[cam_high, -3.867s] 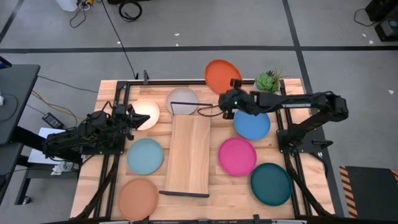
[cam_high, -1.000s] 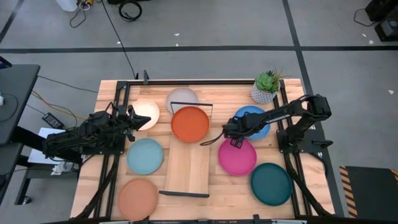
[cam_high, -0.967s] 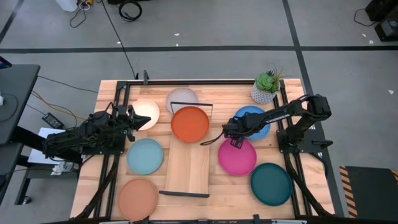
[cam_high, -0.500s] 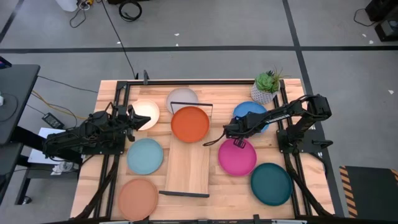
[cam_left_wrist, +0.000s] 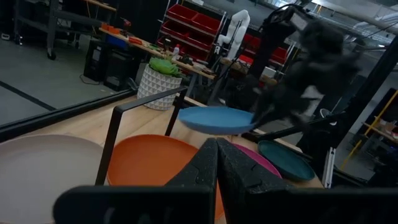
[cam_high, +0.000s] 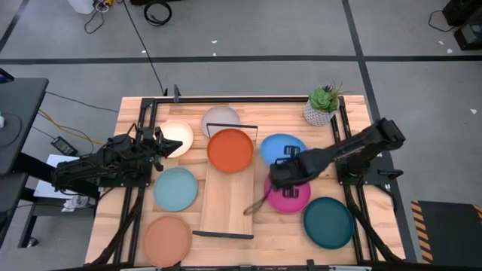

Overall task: Place and stack plates onto a shelf
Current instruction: Stack the blue plate on top of the orange plate on the shelf

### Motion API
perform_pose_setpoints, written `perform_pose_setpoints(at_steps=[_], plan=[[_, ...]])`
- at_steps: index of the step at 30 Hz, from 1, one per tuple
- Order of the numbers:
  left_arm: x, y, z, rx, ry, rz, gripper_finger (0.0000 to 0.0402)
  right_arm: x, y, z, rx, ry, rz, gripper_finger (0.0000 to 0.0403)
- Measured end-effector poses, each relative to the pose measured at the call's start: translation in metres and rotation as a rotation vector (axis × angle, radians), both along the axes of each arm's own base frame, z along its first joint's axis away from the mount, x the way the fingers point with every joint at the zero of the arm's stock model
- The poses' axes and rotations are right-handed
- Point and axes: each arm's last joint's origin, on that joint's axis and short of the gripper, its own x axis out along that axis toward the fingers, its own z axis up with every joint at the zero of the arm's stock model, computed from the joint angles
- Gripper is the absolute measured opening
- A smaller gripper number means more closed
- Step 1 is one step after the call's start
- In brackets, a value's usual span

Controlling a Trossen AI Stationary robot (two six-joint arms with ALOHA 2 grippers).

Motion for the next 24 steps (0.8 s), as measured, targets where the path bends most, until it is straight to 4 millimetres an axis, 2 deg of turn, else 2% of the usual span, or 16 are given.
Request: perform_pose_setpoints(at_steps=[4,7,10,14,18,24], plan=[[0.0,0.0,0.0,0.0,0.0,0.0,0.0011,0.004,0.023,0.012,-0.127,-0.087,0.249,0.0023],[0.0,0.0,0.001,0.002,-0.007,0.0,0.0011,0.011,0.033,0.008,-0.226,-0.111,0.491,0.0023],[0.0,0.0,0.002,0.005,-0.022,0.0,0.0011,0.024,0.033,0.002,-0.29,-0.15,0.624,0.0023],[0.0,0.0,0.003,0.008,-0.033,0.0,0.0011,0.044,0.014,-0.002,-0.326,-0.207,0.702,0.0023],[0.0,0.0,0.003,0.012,-0.032,0.001,0.0011,0.06,-0.014,-0.008,-0.303,-0.277,0.726,0.0024],[0.001,0.0,0.003,0.018,-0.023,0.001,0.0011,0.07,-0.051,-0.02,-0.277,-0.348,0.708,0.0024]])
